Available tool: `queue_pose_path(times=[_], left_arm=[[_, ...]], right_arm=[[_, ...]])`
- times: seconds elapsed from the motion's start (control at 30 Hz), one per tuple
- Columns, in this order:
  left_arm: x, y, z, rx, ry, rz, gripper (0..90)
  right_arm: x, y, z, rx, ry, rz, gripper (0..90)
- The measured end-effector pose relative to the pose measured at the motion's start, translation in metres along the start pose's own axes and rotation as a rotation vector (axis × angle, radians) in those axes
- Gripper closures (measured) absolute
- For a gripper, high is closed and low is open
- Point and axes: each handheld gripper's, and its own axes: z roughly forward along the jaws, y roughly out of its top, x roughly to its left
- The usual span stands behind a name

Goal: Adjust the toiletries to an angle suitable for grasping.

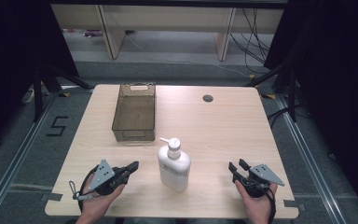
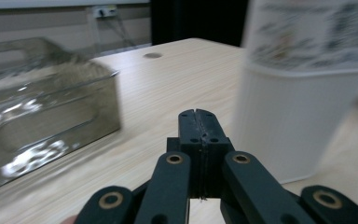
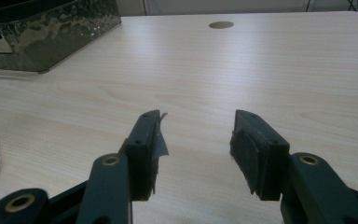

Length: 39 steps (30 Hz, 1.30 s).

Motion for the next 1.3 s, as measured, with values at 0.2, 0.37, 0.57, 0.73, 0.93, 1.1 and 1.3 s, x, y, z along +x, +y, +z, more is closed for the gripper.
queue_pose_path(times=[0.2,0.37,0.57,0.73,0.93,1.1,1.3], left_arm=[[-0.036,0.017,0.004,-0.030,-0.127,0.019,89.6],[-0.061,0.028,0.011,-0.023,-0.206,0.055,89.5],[-0.082,0.038,0.026,-0.023,-0.262,0.108,89.5],[-0.087,0.041,0.033,-0.022,-0.260,0.114,89.5],[-0.091,0.043,0.043,-0.010,-0.237,0.134,89.5],[-0.094,0.043,0.049,-0.025,-0.239,0.134,89.5],[-0.093,0.044,0.052,-0.011,-0.230,0.128,89.5]], right_arm=[[-0.001,-0.001,0.002,-0.026,0.018,-0.007,52.8],[-0.002,0.000,0.001,-0.014,-0.003,-0.038,52.8],[-0.001,-0.001,0.003,-0.027,0.010,-0.021,52.8],[-0.001,0.000,0.003,-0.015,0.013,-0.025,52.8],[0.000,0.000,0.003,-0.022,0.015,-0.014,52.8],[-0.001,0.000,0.002,0.001,0.011,-0.027,52.8],[-0.001,0.000,0.004,-0.017,0.028,-0.019,52.7]])
